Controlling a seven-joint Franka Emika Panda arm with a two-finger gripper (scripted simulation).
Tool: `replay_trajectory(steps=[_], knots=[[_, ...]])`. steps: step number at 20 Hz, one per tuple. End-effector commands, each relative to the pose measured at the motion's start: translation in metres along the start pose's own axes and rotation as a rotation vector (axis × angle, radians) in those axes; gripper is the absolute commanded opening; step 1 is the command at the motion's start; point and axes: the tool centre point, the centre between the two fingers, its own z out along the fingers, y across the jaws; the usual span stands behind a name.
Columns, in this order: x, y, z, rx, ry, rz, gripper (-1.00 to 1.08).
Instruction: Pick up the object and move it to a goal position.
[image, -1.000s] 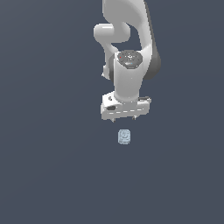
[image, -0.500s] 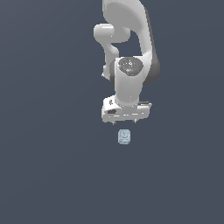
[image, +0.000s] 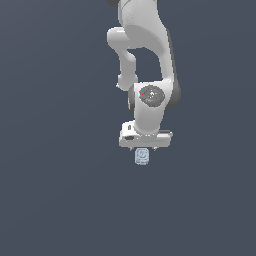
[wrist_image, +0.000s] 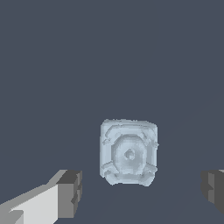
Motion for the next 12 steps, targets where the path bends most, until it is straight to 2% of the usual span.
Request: replay_trajectory(steps=[1,12], knots=[[0.002,-0.001,0.009,-0.004,0.002,0.02,1.0],[0.002,-0.002,0.024,-0.006,0.002,0.03,1.0]])
